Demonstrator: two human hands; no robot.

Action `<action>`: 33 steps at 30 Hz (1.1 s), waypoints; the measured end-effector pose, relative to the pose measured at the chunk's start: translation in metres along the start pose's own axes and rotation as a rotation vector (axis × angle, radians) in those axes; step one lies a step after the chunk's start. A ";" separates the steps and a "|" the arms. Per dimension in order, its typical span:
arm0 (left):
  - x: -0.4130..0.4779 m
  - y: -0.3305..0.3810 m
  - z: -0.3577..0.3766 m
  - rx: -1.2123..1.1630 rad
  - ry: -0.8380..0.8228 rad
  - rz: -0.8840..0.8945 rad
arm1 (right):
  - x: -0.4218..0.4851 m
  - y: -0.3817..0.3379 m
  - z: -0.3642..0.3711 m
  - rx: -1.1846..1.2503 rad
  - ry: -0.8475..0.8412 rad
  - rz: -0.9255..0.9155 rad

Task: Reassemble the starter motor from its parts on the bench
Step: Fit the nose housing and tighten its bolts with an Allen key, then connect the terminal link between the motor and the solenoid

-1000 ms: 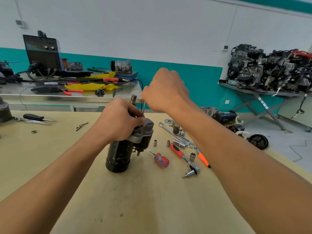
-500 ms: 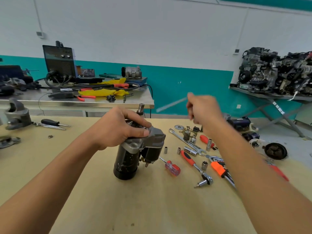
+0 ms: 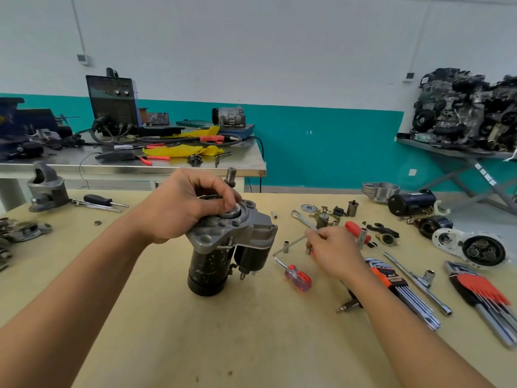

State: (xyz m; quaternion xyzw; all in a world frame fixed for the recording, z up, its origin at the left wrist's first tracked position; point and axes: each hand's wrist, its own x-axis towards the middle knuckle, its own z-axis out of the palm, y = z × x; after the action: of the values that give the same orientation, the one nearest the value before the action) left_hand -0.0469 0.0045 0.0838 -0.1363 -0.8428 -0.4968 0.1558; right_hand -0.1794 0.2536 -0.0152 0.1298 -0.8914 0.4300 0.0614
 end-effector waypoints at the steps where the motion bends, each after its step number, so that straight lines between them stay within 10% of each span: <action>1: 0.000 0.000 0.001 -0.010 0.000 0.009 | -0.001 0.002 0.001 -0.092 -0.016 -0.018; 6: 0.005 -0.005 0.002 -0.127 0.026 -0.023 | -0.009 -0.010 -0.001 -0.372 0.053 -0.062; 13: 0.008 -0.011 0.004 -0.187 0.085 -0.031 | -0.033 -0.035 0.020 0.351 -0.475 -0.331; 20: -0.032 -0.061 0.021 -0.245 -0.141 -0.170 | -0.043 -0.044 0.055 0.610 -0.157 -0.273; 28: -0.040 -0.050 0.061 -0.270 0.060 -0.189 | -0.045 -0.066 0.021 0.877 -0.331 0.055; 33: -0.049 -0.044 0.054 -0.508 -0.089 -0.206 | -0.054 -0.054 -0.005 1.197 -0.580 0.332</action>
State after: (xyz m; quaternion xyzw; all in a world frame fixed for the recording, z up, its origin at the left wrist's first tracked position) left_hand -0.0259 0.0274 0.0048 -0.1064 -0.7067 -0.6989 0.0280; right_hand -0.1122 0.2352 0.0165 0.1129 -0.4887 0.8002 -0.3287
